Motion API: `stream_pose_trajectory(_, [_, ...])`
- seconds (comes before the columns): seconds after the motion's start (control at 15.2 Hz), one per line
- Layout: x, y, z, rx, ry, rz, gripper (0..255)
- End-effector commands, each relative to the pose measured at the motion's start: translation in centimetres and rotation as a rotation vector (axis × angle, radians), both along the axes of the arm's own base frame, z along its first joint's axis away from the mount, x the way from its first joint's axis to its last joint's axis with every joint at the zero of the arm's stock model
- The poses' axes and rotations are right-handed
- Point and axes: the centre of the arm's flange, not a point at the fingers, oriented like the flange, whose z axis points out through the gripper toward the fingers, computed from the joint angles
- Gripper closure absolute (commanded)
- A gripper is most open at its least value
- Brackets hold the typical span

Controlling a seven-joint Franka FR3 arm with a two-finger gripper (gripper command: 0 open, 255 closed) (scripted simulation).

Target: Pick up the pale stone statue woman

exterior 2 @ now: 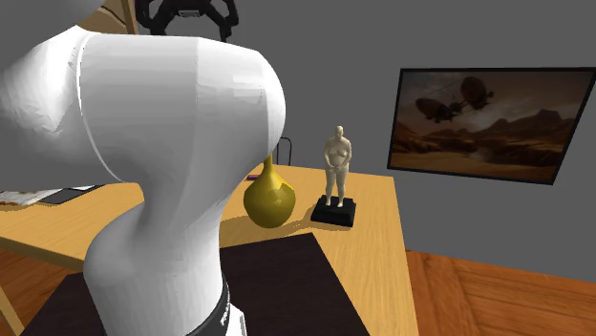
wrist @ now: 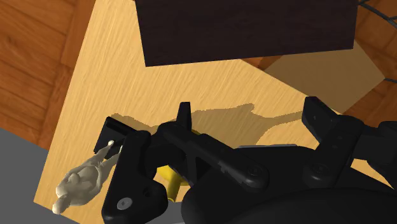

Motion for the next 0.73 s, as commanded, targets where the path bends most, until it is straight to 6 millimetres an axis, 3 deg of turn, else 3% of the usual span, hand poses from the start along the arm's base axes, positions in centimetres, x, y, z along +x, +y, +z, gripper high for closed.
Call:
stream_pose_trajectory(0.0, [0.0, 0.0, 0.0, 0.000, 0.000, 0.000, 0])
stream_pose_trajectory(0.66, [5.8, -10.5, -4.8, 0.005, -0.038, 0.007, 0])
